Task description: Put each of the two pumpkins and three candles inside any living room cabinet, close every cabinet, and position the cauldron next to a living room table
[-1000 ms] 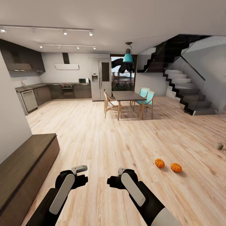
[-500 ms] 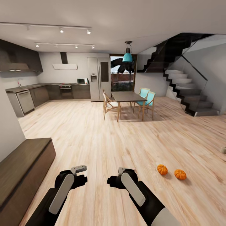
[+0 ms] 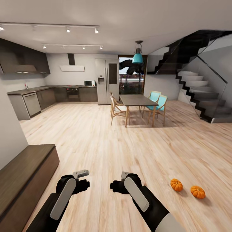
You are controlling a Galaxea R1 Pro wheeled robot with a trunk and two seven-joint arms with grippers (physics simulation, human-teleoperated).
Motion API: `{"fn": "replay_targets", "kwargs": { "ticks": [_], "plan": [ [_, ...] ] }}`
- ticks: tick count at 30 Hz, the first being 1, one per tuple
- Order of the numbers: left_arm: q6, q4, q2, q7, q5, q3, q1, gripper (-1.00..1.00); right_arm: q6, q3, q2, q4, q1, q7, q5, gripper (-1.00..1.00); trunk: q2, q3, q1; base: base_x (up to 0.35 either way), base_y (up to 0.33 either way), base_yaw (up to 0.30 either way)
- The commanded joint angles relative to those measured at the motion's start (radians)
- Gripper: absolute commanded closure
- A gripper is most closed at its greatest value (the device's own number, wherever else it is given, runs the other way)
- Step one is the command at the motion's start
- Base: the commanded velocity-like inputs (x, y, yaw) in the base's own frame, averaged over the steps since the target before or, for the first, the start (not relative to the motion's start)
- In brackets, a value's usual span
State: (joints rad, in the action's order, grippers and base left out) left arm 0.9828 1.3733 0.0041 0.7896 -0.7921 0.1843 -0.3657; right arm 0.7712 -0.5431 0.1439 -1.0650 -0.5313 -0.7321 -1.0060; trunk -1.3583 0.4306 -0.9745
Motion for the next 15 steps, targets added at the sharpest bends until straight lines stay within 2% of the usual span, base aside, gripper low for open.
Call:
{"fn": "replay_targets", "kwargs": {
  "ticks": [1, 15],
  "plan": [
    [0.002, 0.0, 0.0, 0.01, -0.009, 0.001, -0.001, -1.0, 0.0, -0.001, 0.0, -0.001, -0.001, -0.01, -0.009, -1.0, -0.001, 0.001, -0.001, 0.325, 0.0, 0.007],
    [0.002, 0.0, 0.0, 0.01, -0.01, -0.002, -0.001, -1.0, 0.0, -0.001, -0.001, -0.001, -0.001, -0.011, -0.009, -1.0, -0.001, 0.001, -0.001, 0.325, 0.0, 0.001]
  ]
}}
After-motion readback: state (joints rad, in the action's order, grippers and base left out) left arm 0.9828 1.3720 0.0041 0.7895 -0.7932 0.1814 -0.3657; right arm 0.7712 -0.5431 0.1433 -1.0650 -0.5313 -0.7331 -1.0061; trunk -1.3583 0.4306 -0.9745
